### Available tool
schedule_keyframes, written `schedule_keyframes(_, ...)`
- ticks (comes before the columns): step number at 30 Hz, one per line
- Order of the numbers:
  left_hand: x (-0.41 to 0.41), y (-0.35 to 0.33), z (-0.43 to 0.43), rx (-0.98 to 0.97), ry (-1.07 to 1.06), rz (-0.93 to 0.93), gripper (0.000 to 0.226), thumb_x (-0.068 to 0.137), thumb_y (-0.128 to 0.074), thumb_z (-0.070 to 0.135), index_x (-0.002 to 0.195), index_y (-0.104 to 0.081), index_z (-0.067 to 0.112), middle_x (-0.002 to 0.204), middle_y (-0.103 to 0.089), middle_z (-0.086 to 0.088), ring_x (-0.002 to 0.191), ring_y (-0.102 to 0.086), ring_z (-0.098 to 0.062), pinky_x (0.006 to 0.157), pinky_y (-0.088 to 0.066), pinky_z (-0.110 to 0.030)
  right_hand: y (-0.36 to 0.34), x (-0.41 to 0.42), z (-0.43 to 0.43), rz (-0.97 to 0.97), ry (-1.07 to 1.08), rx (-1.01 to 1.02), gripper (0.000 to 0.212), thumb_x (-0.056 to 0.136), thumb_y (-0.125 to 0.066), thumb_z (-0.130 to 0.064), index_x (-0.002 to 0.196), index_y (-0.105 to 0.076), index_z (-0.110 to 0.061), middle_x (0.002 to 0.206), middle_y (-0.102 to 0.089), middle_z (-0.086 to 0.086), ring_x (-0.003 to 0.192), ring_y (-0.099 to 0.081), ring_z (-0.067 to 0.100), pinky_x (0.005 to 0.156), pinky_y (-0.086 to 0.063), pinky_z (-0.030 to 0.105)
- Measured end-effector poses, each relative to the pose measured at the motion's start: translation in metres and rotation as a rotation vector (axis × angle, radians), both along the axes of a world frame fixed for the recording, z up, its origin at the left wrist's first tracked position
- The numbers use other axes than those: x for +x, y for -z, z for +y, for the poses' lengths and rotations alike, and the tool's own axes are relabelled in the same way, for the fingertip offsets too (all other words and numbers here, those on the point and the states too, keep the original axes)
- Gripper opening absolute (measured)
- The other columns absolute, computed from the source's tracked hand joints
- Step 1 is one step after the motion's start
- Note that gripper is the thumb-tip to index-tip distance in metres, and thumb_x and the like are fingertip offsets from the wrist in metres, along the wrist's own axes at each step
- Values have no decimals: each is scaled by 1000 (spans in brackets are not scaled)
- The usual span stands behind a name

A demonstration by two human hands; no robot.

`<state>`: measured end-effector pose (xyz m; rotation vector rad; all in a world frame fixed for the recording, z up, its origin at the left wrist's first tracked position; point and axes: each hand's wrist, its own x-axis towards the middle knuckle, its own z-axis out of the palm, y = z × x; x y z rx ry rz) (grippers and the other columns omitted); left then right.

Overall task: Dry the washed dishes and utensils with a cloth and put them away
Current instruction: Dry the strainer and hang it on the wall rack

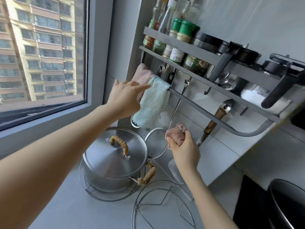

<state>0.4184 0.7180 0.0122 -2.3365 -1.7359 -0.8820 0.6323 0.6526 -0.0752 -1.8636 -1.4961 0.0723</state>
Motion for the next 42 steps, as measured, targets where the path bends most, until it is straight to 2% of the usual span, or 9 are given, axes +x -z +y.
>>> schedule_keyframes(8, -77, 16, -111, -138, -142, -44, 58, 86, -56, 12, 137, -44, 38, 137, -52, -2, 123, -45, -29, 97, -35, -35, -25, -38, -94, -74, -307, 49, 64, 67, -82, -44, 114, -45, -20, 109, -65, -2, 90, -65, 28, 64, -48, 33)
schedule_keyframes(13, -133, 27, -211, -233, -248, -46, 53, 85, -57, 15, 132, -50, 38, 136, -54, 0, 123, -48, -27, 96, -36, -34, -29, -84, -150, -31, -547, 65, 54, 71, -78, -39, 120, -58, -31, 113, -56, -7, 95, -58, 13, 72, -43, 27)
schedule_keyframes(17, -180, 44, -296, -402, -348, -125, 43, 85, -57, 13, 123, -61, 32, 131, -58, 1, 119, -53, -22, 97, -42, -32, -19, -123, -193, -10, -749, -26, 51, 75, -77, -32, 123, -60, -34, 126, -55, -8, 111, -58, 15, 91, -48, 38)
schedule_keyframes(21, -213, 82, -380, -542, -567, -313, 37, 83, -53, 8, 112, -68, 24, 115, -67, -1, 102, -62, -20, 89, -46, -28, -3, -159, -236, 39, -924, -110, 48, 79, -74, -32, 124, -58, -38, 134, -56, -9, 123, -53, 12, 100, -42, 34)
schedule_keyframes(25, -207, 122, -451, -344, -793, -507, 25, 84, -56, 7, 96, -72, 20, 93, -71, -1, 74, -61, -15, 73, -45, -27, 16, -183, -269, 129, -1033, -195, 43, 82, -72, -28, 121, -59, -39, 121, -62, -18, 109, -60, 9, 92, -50, 39)
schedule_keyframes(27, -186, 142, -476, -274, -787, -561, 21, 83, -58, 5, 90, -73, 19, 76, -69, 5, 62, -56, -7, 65, -41, -25, 24, -190, -282, 155, -1039, -248, 42, 82, -72, -29, 120, -59, -40, 115, -65, -18, 102, -63, 10, 88, -52, 38)
schedule_keyframes(30, -153, 174, -497, -436, -692, -608, 22, 83, -57, 7, 90, -73, 20, 61, -59, 12, 60, -55, -5, 59, -38, -21, 36, -194, -297, 157, -1025, -295, 40, 81, -73, -28, 116, -61, -41, 107, -66, -18, 96, -63, 9, 85, -50, 29)
schedule_keyframes(37, -95, 222, -475, -769, -667, -531, 24, 84, -45, 14, 61, -49, 9, 68, -58, -9, 77, -57, -32, 59, -30, -33, 57, -166, -312, 153, -904, -410, 38, 79, -74, -27, 113, -62, -40, 105, -67, -17, 93, -61, 4, 79, -43, 13)
schedule_keyframes(42, -39, 253, -448, -877, -669, -306, 27, 93, -46, 30, 104, -51, 6, 107, -66, -12, 102, -61, -30, 74, -44, -32, 68, -136, -317, 193, -833, -473, 40, 78, -75, -26, 108, -60, -48, 96, -66, -25, 89, -59, -9, 73, -39, 2)
